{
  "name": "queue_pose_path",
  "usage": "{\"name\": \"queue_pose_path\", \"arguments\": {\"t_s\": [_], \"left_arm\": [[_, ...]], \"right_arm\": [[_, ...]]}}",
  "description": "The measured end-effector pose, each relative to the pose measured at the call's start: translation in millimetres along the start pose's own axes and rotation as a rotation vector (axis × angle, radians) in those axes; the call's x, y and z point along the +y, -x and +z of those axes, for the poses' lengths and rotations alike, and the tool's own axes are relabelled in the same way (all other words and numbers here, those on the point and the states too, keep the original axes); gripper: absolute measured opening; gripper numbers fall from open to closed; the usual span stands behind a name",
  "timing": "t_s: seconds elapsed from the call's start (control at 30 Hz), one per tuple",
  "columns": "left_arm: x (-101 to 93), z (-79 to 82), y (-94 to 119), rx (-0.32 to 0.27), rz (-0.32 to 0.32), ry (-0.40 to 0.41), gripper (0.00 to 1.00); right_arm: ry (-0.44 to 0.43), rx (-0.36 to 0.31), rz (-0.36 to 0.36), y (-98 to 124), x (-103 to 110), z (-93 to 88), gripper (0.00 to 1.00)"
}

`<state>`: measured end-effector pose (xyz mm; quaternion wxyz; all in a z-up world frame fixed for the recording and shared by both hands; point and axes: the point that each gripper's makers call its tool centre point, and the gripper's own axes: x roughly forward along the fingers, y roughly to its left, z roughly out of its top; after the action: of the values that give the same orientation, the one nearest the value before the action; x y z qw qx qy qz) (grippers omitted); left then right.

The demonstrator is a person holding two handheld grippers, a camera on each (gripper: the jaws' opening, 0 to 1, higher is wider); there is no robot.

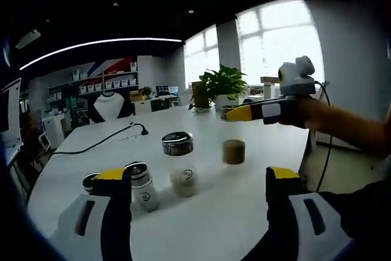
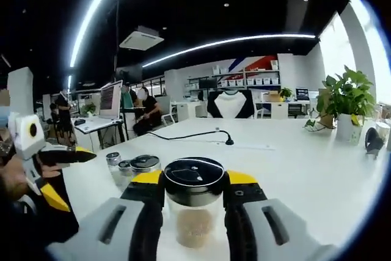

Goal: Rotate the seasoning bottle until the label or dispensing opening points toward the visible target arrow and the bottle remains upright within the marked orientation range

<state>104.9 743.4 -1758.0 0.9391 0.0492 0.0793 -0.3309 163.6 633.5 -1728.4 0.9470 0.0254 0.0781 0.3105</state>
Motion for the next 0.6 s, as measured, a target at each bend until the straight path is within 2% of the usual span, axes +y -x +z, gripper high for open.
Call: {"name": "queue_pose_path", "arguments": {"t_s": [0.07,0.17,0.23,0.47,0.6], "left_arm": [[-9.2,-2.1,-5.0,-0.007,-0.022,0.014,0.95],[-35.3,-3.9,-12.0,-0.026,-0.106,0.032,0.94],[-41.6,-5.3,-14.9,-0.02,-0.116,0.023,0.93],[-42.0,-7.0,-23.1,-0.011,-0.134,0.011,0.92],[-46.0,-6.1,-25.2,-0.024,-0.167,0.01,0.83]], "right_arm": [[0.033,-0.003,0.044,2.0,13.2,1.1,0.35],[0.044,-0.011,0.101,6.0,32.4,5.2,0.35],[0.034,0.0,0.148,8.2,44.2,7.0,0.35],[0.072,0.023,0.239,12.0,72.8,12.0,0.35],[0.075,0.008,0.297,18.3,87.7,17.3,0.35]]}}
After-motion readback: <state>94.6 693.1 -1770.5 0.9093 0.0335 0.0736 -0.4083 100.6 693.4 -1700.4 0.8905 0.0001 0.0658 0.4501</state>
